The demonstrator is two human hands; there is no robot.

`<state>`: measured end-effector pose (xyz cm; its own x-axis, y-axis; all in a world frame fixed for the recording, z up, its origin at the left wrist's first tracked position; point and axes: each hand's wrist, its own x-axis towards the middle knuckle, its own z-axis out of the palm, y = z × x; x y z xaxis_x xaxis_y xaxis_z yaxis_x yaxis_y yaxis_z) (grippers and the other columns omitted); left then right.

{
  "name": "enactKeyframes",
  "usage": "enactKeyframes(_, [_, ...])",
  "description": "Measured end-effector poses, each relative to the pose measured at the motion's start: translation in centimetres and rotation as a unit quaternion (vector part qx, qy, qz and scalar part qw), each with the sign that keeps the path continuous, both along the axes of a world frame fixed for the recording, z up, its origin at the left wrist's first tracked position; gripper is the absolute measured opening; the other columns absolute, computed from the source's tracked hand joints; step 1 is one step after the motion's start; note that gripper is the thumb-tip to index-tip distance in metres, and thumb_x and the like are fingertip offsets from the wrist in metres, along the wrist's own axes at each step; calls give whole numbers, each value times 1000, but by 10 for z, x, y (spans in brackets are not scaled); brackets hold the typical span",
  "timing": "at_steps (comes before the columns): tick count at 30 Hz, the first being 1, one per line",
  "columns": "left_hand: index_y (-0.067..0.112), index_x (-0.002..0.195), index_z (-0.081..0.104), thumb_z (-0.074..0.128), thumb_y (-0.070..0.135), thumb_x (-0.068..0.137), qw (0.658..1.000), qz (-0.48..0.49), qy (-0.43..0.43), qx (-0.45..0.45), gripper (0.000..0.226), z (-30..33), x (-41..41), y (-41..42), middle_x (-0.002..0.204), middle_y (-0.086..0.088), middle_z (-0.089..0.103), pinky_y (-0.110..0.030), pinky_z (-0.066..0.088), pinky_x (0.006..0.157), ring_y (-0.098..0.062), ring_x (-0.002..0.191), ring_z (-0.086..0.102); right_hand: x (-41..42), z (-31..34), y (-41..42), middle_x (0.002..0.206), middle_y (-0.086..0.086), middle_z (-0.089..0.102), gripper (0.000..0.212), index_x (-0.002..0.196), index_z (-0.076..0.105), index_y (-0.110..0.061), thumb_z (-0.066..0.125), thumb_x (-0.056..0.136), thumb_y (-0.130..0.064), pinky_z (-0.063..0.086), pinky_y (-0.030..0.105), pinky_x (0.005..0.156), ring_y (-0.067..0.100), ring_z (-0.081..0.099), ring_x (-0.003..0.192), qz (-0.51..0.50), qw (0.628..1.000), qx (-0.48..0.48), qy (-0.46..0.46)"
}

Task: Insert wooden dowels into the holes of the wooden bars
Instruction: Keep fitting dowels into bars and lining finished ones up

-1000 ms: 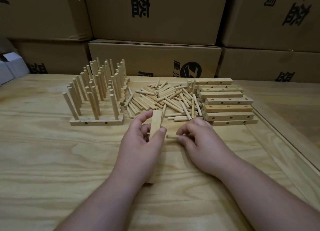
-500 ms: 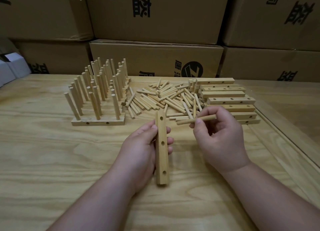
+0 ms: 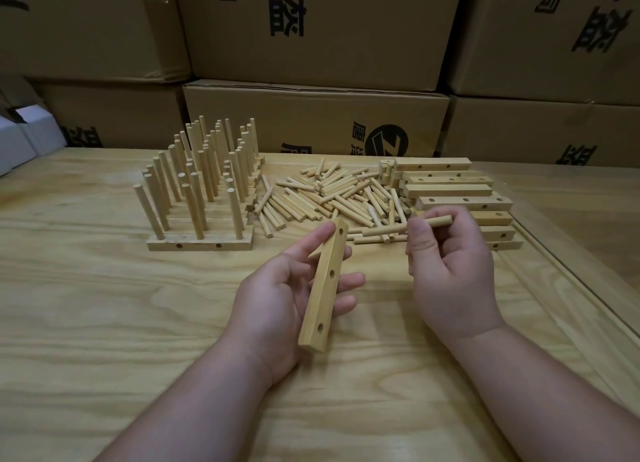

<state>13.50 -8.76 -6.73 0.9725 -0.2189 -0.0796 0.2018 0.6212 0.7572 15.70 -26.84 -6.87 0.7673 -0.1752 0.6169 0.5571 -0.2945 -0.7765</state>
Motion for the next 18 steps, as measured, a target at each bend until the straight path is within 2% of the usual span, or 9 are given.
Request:
enactKeyframes(3, [16, 126, 69, 28, 4, 87, 1000, -1, 4, 2, 58, 0, 0, 2, 117, -20, 73, -29, 58, 47, -32, 80, 76, -1, 2, 0, 71, -2, 59, 10, 90, 51, -32, 49, 97, -39, 49, 40, 61, 20, 57, 65, 11, 1000, 14, -8])
enactKeyframes(7, [19, 126, 66, 30, 1, 88, 998, 0, -16, 62, 55, -1, -1, 2, 114, -16, 74, -25, 47, 37, -26, 68, 73, -3, 3, 2, 81, 4, 63, 9, 94, 45, -25, 39, 100, -23, 55, 44, 75, 25, 66, 77, 70, 997, 32, -24])
enactKeyframes(10, [16, 118, 56, 33, -1, 90, 994, -17, -40, 96, 41, 0, -4, 1, 114, -18, 74, -22, 40, 34, -24, 58, 68, -4, 3, 6, 71, -2, 55, 9, 103, 49, -30, 41, 99, -26, 51, 50, 60, 18, 54, 62, 112, 992, 15, 63])
enactKeyframes(11, [16, 113, 56, 36, 0, 88, 994, -29, -46, 97, 36, -1, -4, 1, 113, -20, 73, -22, 40, 35, -25, 57, 67, -4, 3, 6, 66, -6, 53, 13, 108, 53, -31, 45, 98, -30, 48, 45, 55, 14, 51, 59, 133, 985, 10, 106])
enactKeyframes(12, [16, 106, 59, 40, 2, 84, 993, -41, -50, 99, 32, -1, -4, 1, 111, -20, 74, -22, 40, 35, -26, 57, 67, -5, 2, 7, 63, -10, 55, 17, 111, 58, -30, 50, 97, -34, 47, 34, 54, 7, 51, 56, 158, 977, 4, 142])
enactKeyframes(14, [18, 94, 68, 47, 6, 75, 991, -63, -56, 108, 30, 0, -6, 1, 101, -20, 74, -23, 44, 36, -29, 58, 68, -6, 4, 7, 61, -15, 61, 17, 103, 68, -23, 57, 97, -35, 45, 17, 51, -1, 55, 53, 205, 962, 0, 180])
enactKeyframes(16, [17, 91, 71, 53, 5, 73, 991, -78, -48, 102, 28, 1, -7, 1, 100, -22, 73, -27, 50, 39, -31, 60, 69, -6, 8, 9, 61, -9, 60, 18, 84, 70, -25, 64, 93, -39, 40, 21, 45, 2, 49, 48, 231, 947, 49, 220])
enactKeyframes(18, [13, 95, 69, 50, 8, 74, 995, -76, -21, 66, 29, 4, -8, 0, 99, -24, 73, -30, 54, 42, -31, 61, 70, -4, 11, 10, 60, 0, 51, 23, 70, 66, -24, 65, 87, -39, 33, 22, 40, 9, 38, 43, 251, 916, 166, 265])
